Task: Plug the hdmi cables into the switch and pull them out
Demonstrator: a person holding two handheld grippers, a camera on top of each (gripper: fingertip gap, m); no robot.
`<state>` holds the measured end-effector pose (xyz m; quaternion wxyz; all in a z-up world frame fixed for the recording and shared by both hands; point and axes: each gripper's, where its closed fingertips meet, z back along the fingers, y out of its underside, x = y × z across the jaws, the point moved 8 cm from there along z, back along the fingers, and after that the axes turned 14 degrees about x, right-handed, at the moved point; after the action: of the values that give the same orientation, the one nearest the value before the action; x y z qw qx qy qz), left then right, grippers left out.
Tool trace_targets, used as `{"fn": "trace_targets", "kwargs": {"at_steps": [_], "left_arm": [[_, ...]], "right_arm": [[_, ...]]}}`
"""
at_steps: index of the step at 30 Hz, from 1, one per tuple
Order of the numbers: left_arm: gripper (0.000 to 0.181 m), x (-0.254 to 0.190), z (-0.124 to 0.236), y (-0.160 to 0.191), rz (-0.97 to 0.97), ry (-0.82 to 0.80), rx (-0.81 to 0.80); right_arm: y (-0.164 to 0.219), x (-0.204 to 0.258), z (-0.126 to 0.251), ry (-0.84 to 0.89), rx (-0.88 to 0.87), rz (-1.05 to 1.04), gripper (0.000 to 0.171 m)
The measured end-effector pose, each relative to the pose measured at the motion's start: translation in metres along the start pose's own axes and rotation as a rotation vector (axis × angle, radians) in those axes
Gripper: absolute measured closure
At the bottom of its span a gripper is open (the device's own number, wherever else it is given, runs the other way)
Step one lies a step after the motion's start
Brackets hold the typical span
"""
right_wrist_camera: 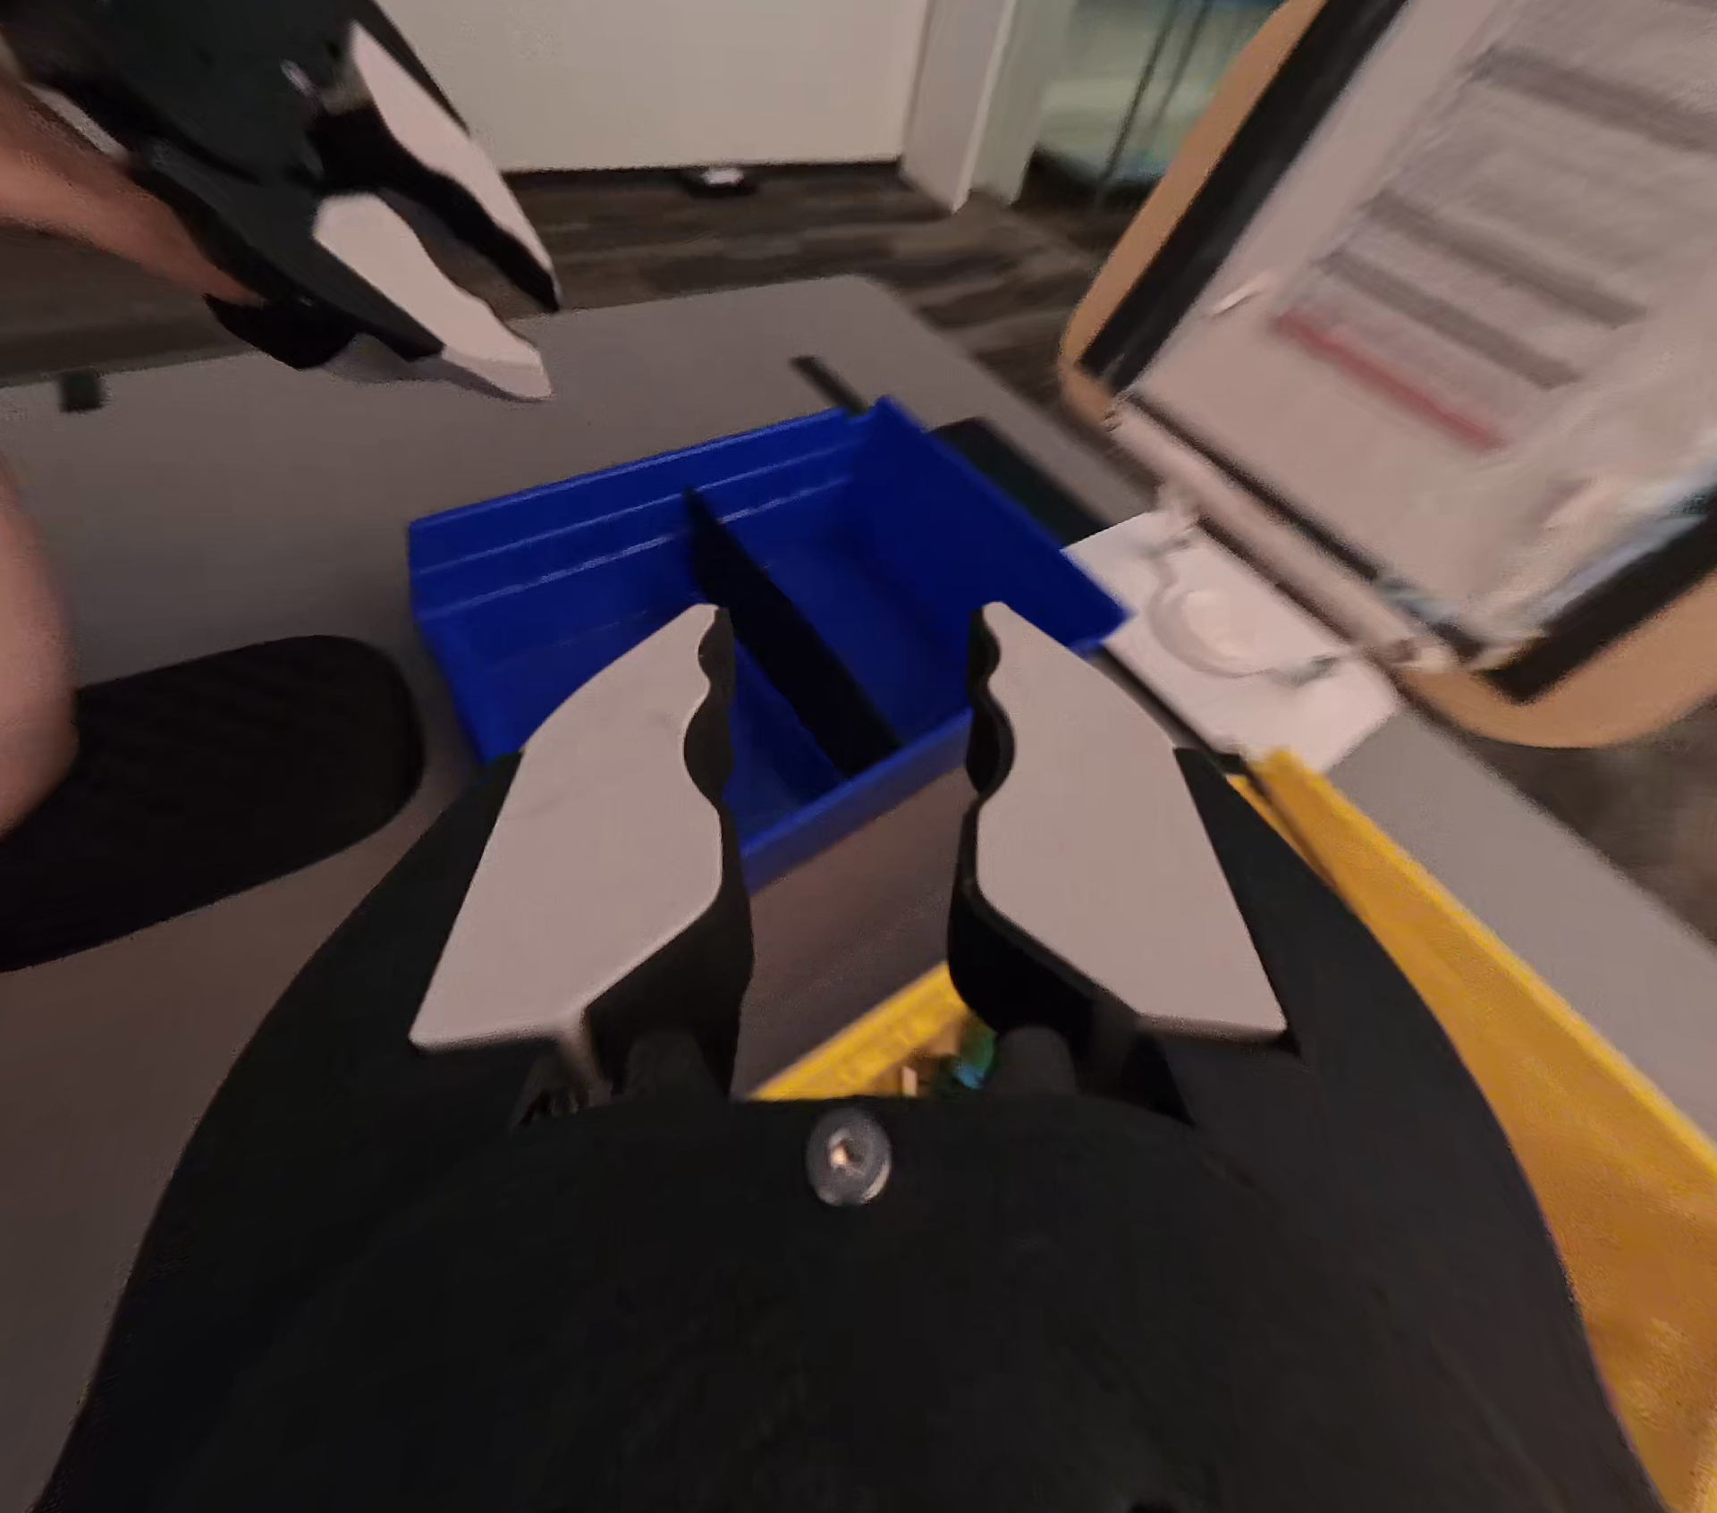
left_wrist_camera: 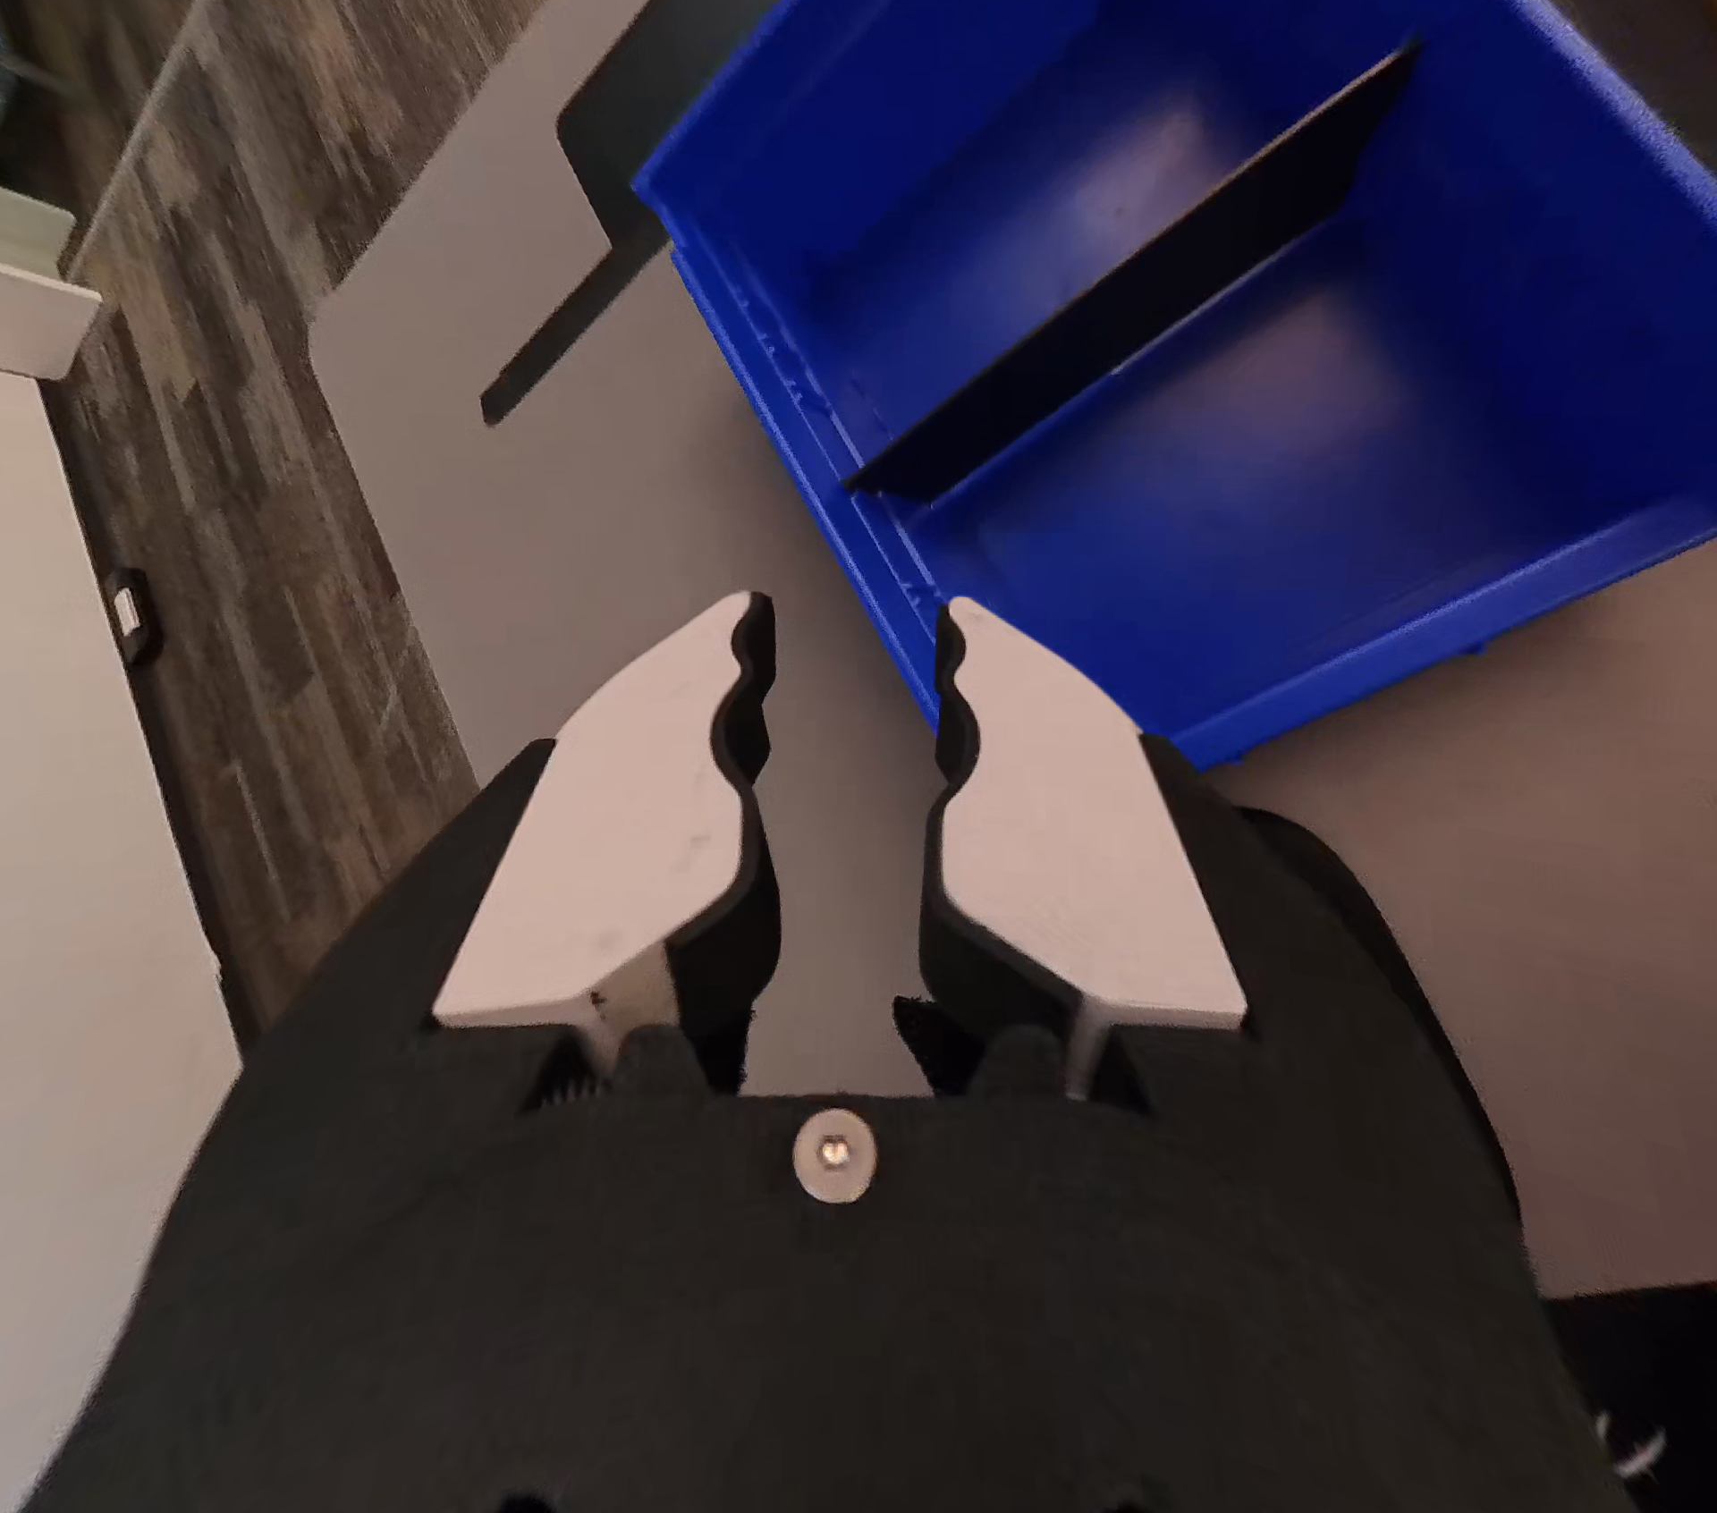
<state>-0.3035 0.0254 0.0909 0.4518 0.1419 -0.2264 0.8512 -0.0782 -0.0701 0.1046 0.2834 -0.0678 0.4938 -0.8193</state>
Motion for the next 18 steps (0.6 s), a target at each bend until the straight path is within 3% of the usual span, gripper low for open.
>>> {"fn": "trace_targets", "kwargs": {"at_steps": [1, 6, 9, 14, 18], "left_arm": [[0.148, 0.0, 0.002, 0.0, -0.002, -0.008, -0.017], [0.148, -0.001, 0.011, 0.002, -0.02, -0.018, -0.06], [0.149, -0.003, 0.015, 0.002, -0.038, -0.014, -0.085], [0.149, -0.004, 0.02, 0.003, -0.053, -0.001, -0.124], [0.149, -0.001, 0.021, 0.003, -0.051, 0.01, -0.146]], "right_arm": [[0.0, 0.001, -0.023, -0.052, 0.065, -0.022, 0.122], [0.023, -0.01, -0.114, -0.268, 0.645, -0.207, 0.12], [0.041, -0.022, -0.131, -0.182, 0.866, -0.255, 0.118], [0.051, -0.016, -0.146, -0.217, 0.962, -0.509, 0.114], [0.064, -0.019, -0.163, -0.148, 1.02, -0.628, 0.126]]}}
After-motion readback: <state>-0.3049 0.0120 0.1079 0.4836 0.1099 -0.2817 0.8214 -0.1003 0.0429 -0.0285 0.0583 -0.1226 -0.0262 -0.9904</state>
